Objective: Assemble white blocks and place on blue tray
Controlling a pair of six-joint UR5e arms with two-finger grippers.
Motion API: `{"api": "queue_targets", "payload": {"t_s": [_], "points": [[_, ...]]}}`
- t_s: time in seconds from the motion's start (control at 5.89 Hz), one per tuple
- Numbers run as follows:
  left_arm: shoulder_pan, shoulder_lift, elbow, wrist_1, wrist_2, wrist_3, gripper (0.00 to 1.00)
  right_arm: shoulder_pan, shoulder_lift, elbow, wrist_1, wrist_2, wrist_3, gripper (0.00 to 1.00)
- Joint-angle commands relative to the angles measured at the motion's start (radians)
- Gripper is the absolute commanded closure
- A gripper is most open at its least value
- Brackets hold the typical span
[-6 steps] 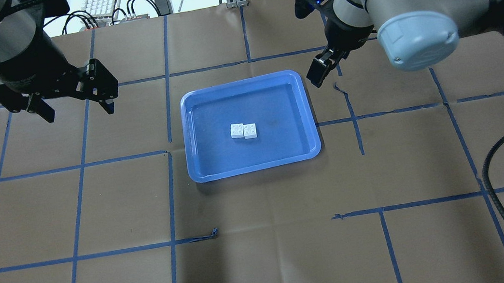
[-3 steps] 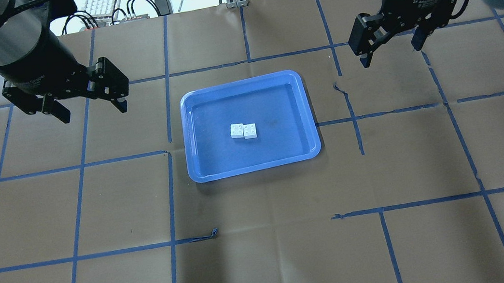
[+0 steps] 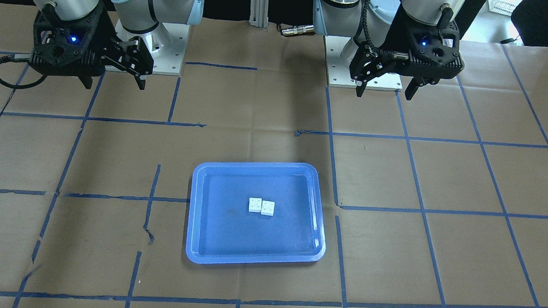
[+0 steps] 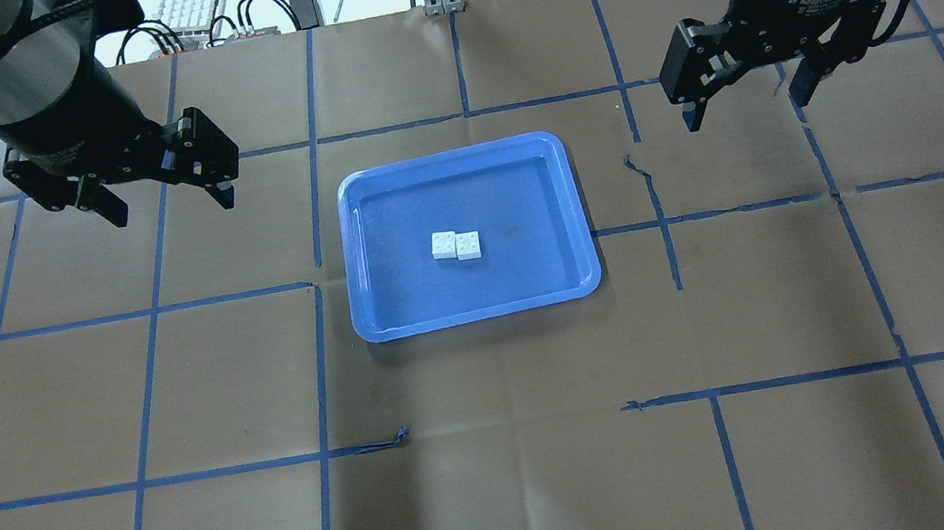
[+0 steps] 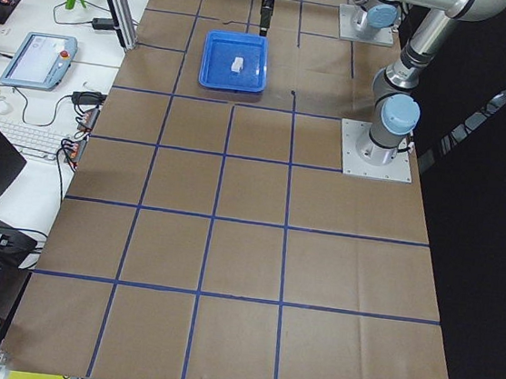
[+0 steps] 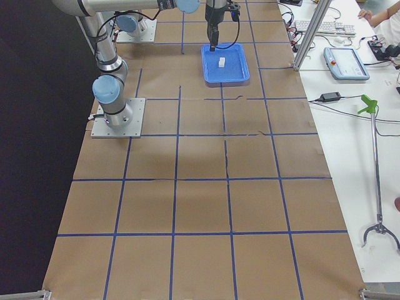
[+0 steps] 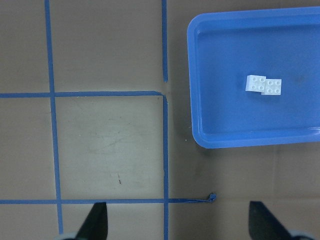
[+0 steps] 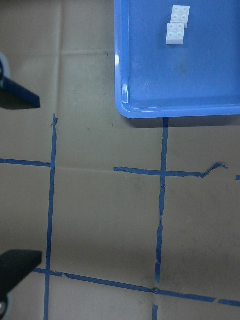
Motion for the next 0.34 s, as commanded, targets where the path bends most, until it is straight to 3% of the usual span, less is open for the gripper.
{"api": "queue_targets", "payload": {"t_s": [0.0,0.17], "points": [[0.000,0.000,-0.001,0.003,0.002,0.000,0.01,0.000,0.001,0.001,0.001,0.000,0.001,0.00],[0.000,0.000,-0.001,0.003,0.003,0.000,0.01,0.000,0.001,0.004,0.001,0.000,0.001,0.00]]}}
